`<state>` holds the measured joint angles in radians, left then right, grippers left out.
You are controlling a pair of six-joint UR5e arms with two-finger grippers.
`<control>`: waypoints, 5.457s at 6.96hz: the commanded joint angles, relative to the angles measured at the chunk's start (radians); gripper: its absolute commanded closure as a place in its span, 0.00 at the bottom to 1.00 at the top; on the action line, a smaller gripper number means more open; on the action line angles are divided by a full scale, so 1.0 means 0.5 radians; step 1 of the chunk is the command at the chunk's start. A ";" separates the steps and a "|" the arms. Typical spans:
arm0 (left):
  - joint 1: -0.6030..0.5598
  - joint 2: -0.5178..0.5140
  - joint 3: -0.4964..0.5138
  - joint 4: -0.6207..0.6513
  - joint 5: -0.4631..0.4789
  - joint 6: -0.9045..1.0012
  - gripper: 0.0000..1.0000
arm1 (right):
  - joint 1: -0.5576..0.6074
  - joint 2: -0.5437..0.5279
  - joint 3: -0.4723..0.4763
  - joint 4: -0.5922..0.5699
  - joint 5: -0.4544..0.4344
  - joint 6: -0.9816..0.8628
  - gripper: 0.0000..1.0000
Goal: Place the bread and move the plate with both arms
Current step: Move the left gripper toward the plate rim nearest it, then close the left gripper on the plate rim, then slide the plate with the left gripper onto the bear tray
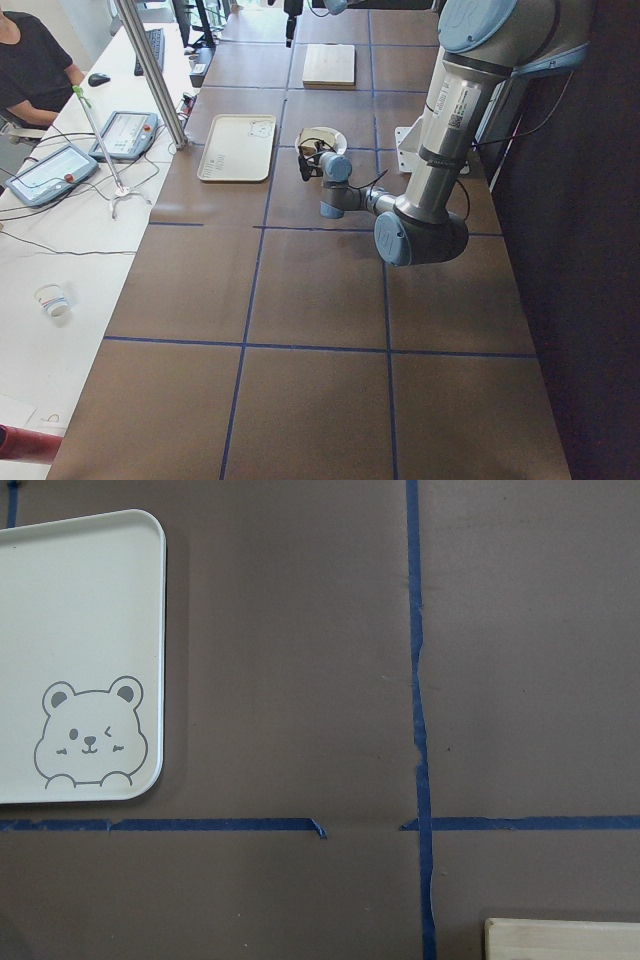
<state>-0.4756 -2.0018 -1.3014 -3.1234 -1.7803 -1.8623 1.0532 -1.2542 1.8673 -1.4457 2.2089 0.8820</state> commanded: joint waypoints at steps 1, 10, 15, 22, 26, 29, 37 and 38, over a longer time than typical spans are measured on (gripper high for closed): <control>0.086 -0.043 0.007 0.058 0.093 0.000 0.34 | 0.001 -0.001 -0.004 0.004 0.000 0.000 0.00; 0.105 -0.049 0.001 0.071 0.100 0.006 0.62 | 0.001 -0.050 0.002 0.017 0.003 0.000 0.00; 0.101 -0.049 -0.008 0.071 0.097 0.003 0.95 | 0.001 -0.050 -0.001 0.020 0.003 0.000 0.00; 0.040 -0.147 -0.088 -0.003 0.100 -0.230 1.00 | 0.013 -0.133 0.011 0.029 0.003 -0.134 0.00; -0.177 -0.257 -0.076 0.281 0.253 -0.545 1.00 | 0.228 -0.384 0.021 0.029 0.092 -0.606 0.00; -0.279 -0.466 0.046 0.773 0.519 -0.775 1.00 | 0.406 -0.583 0.005 0.001 0.101 -1.072 0.00; -0.267 -0.887 0.768 0.841 0.742 -0.673 0.01 | 0.514 -0.667 -0.035 0.020 0.092 -1.166 0.00; -0.285 -0.878 0.647 1.102 0.632 -0.468 0.00 | 0.514 -0.667 -0.035 0.023 0.098 -1.166 0.00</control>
<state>-0.6112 -2.4454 -0.9322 -2.6741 -1.4193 -2.1929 1.3098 -1.5879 1.8525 -1.4363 2.2572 0.3022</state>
